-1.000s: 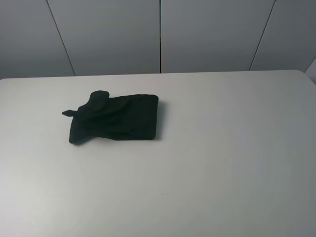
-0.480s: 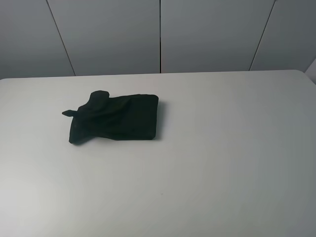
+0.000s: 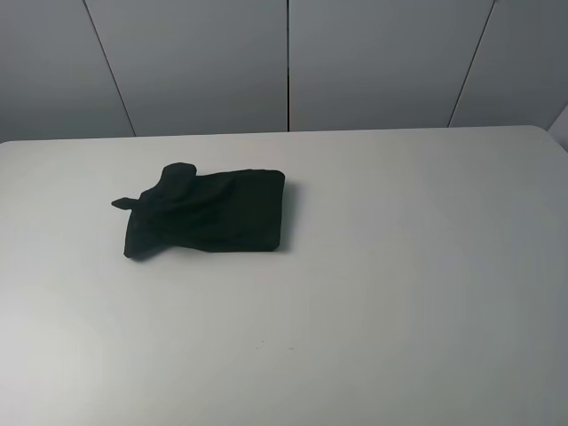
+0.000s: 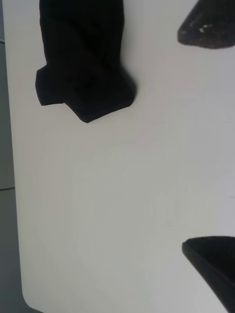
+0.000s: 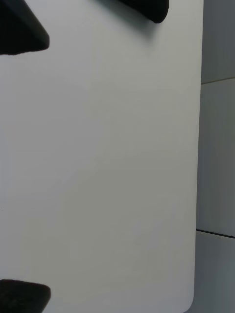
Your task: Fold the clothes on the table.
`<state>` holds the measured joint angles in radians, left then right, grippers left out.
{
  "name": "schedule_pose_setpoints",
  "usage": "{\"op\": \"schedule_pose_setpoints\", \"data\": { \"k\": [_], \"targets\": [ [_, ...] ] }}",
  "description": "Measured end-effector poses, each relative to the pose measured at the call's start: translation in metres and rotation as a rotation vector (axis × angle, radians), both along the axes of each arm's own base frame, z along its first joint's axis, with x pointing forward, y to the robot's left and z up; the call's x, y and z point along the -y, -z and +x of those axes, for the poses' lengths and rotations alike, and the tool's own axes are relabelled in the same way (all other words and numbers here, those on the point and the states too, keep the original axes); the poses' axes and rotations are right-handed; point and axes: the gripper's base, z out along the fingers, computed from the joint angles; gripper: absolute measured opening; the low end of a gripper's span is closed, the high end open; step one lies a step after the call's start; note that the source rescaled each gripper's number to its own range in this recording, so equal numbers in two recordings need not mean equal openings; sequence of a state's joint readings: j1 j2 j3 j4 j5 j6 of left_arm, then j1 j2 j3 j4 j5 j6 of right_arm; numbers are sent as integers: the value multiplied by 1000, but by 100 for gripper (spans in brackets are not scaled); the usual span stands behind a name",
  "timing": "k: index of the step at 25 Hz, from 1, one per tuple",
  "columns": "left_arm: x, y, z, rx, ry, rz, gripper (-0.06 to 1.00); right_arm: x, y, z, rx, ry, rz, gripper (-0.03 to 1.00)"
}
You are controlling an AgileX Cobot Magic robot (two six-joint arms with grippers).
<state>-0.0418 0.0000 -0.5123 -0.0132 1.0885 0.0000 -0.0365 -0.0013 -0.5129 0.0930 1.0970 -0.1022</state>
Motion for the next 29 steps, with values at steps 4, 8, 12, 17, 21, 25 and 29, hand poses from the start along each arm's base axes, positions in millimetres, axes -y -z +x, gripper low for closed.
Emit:
{"op": "schedule_pose_setpoints", "data": {
  "k": [4, 8, 12, 17, 21, 25, 29],
  "targets": [
    [0, 0, 0, 0, 0, 0, 99, 0, 0, 0, 0, 0, 0, 100],
    [0, 0, 0, 0, 0, 0, 99, 0, 0, 0, 0, 0, 0, 100],
    [0, 0, 0, 0, 0, 0, 99, 0, 0, 0, 0, 0, 0, 100],
    [0, 0, 0, 0, 0, 0, 99, 0, 0, 0, 0, 0, 0, 100],
    [0, 0, 0, 0, 0, 0, 99, 0, 0, 0, 0, 2, 4, 100],
    [0, 0, 0, 0, 0, 0, 99, 0, 0, 0, 0, 2, 4, 100],
    [0, 0, 0, 0, 0, 0, 99, 0, 0, 0, 0, 2, 4, 100]
  ]
}}
